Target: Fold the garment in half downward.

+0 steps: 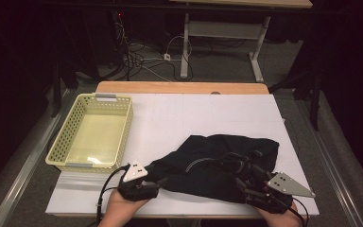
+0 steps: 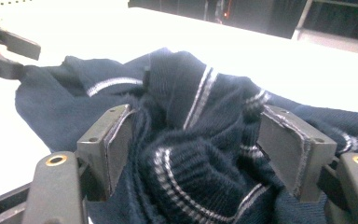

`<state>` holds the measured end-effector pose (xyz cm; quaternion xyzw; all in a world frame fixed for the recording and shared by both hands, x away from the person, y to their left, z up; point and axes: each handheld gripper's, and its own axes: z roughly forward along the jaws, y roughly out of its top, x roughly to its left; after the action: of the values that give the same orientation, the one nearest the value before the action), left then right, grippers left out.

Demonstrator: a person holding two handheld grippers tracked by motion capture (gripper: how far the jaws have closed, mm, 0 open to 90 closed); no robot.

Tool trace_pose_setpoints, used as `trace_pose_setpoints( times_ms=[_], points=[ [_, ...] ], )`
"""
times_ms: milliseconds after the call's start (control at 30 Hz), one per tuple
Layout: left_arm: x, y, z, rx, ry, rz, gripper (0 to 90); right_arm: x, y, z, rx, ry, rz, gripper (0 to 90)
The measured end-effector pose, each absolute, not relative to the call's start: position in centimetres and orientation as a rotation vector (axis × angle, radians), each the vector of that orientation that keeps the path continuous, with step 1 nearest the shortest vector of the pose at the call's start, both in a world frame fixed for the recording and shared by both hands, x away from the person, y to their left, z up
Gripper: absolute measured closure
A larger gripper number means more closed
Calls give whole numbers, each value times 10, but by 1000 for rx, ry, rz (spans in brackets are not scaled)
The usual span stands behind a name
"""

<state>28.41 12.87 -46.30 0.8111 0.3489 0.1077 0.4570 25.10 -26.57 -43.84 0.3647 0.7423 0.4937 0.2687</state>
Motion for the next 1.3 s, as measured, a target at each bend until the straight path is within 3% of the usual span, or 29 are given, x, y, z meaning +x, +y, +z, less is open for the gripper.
trace_pose_setpoints(
  times_ms=[167,400,433,533,600,667,1133,1300],
  points=[
    [287,75,-462,2039,746,145,240,248,-271,-430,971,1970,1344,329],
    [297,7,-471,2155,683,137,240,250,-281,-426,992,1942,1348,366],
    [298,2,-472,2176,669,145,264,250,-282,-425,992,1940,1348,373],
    [298,-4,-475,2206,634,172,543,251,-284,-426,991,1940,1349,396],
    [298,1,-473,2201,631,172,693,252,-285,-427,990,1946,1352,430],
    [295,13,-468,2166,622,197,744,251,-285,-427,969,1942,1351,488],
    [253,122,-471,2085,687,282,756,261,-271,-431,937,2001,1348,518],
    [254,144,-468,2058,770,359,824,267,-261,-437,941,2041,1344,452]
  ],
)
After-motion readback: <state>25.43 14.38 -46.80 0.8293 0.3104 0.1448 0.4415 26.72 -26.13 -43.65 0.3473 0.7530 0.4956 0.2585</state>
